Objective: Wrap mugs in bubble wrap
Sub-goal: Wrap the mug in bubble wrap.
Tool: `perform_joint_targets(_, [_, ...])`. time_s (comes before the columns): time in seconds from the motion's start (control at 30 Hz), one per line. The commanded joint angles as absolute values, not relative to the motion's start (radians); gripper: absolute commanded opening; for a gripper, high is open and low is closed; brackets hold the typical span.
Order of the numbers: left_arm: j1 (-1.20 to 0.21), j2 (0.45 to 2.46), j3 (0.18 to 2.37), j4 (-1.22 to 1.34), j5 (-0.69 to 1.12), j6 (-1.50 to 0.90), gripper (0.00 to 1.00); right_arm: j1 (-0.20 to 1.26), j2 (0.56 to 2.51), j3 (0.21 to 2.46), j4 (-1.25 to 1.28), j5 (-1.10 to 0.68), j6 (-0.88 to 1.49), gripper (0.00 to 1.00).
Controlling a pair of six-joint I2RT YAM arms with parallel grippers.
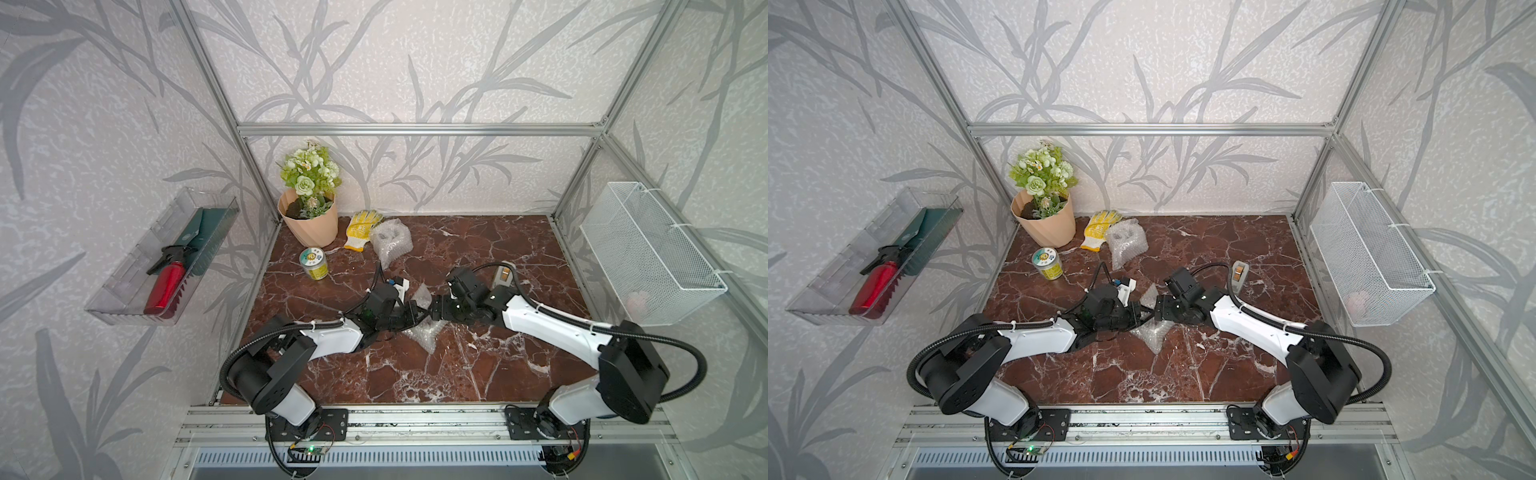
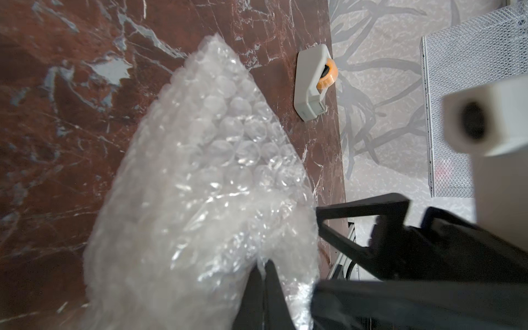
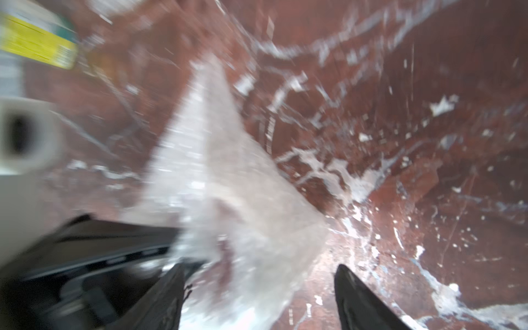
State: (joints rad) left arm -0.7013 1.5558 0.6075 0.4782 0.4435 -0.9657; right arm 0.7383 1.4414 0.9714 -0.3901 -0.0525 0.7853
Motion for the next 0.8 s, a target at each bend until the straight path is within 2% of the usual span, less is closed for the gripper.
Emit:
perform_joint_targets(0.0, [-0.722, 1.604, 0.596, 0.307, 0.454, -0.928, 0.00, 0.727, 1.387, 0.942, -0.325, -0.011, 0.794, 0.82])
perform_joint_targets(0.07, [-0.721, 1.612, 0.601, 0.304, 0.462, -0.924, 0.00, 0.705, 1.409, 0.961, -0.319, -0.051, 0.794, 0.83])
perform_joint_targets(0.13, [-0.721, 1.617, 0.601, 0.310, 0.469, -0.925, 0.05, 0.703, 1.445, 1.001, -0.334, -0.069, 0.783, 0.84])
perform_joint_targets(0.33, [-0.722, 1.628, 0.601, 0.324, 0.474, -0.931, 0.05, 0.701, 1.544, 1.094, -0.414, -0.072, 0.776, 0.85])
perform_joint_targets(0.7, [-0.722, 1.620, 0.603, 0.321, 0.480, -0.925, 0.06, 0.698, 1.641, 1.080, -0.499, -0.090, 0.784, 0.85])
perform_joint_targets(0.77, [-0.721, 1.612, 0.603, 0.321, 0.483, -0.922, 0.09, 0.696, 1.647, 1.064, -0.500, -0.089, 0.788, 0.84])
